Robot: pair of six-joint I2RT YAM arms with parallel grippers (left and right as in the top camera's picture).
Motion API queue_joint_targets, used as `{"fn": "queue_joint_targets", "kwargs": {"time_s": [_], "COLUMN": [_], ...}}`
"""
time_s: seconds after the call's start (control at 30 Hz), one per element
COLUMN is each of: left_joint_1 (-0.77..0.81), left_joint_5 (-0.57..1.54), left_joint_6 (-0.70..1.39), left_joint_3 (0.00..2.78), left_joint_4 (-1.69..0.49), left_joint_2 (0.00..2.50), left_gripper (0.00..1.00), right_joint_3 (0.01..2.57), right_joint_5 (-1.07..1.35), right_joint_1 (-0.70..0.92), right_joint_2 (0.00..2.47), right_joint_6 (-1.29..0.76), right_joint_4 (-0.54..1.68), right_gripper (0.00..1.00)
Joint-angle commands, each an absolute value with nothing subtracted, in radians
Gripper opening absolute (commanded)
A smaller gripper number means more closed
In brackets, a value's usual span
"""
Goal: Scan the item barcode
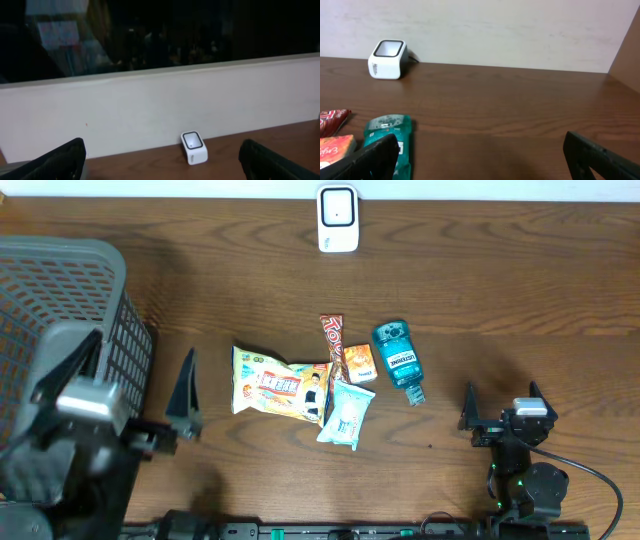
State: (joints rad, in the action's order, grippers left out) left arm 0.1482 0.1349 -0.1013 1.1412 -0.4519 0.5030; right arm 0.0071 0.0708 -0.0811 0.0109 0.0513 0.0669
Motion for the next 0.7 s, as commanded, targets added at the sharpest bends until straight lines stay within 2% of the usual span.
{"fn": "queue_joint_targets", "kwargs": {"time_s": [0.0,0.17,0.37,0.43,0.67], "left_joint_1": [0.022,-0.054,-0.06,-0.06,-0.06], "left_joint_5": [0.303,0.305,0.303,0.303,0.303], "left_joint_6": [-0.028,0.07,0.15,0.26,0.267], "left_joint_3": [1.113,1.112,1.114,1.121,1.121], "left_joint_4": [-0.448,-0.442,-0.208,-0.203,-0.203], "left_joint_2": [0.407,0.371,0.37,0.369,0.368], "left_gripper": [0.98,0.98,0.98,0.98,0.98], "right_joint_3": [0.006,0.006,0.006,0.006,0.006], "right_joint_5": [0.07,0.07,0.07,0.07,0.07], "right_joint_1": [-0.083,-0.083,-0.083,-0.083,-0.083], "right_joint_2": [0.006,0.006,0.006,0.006,0.006], "right_joint_6": [0.039,0.039,0.039,0.039,0.039], "right_joint_4": [0.071,0.071,0.071,0.071,0.071], "right_gripper": [0.99,0.99,0.99,0.99,0.99]}}
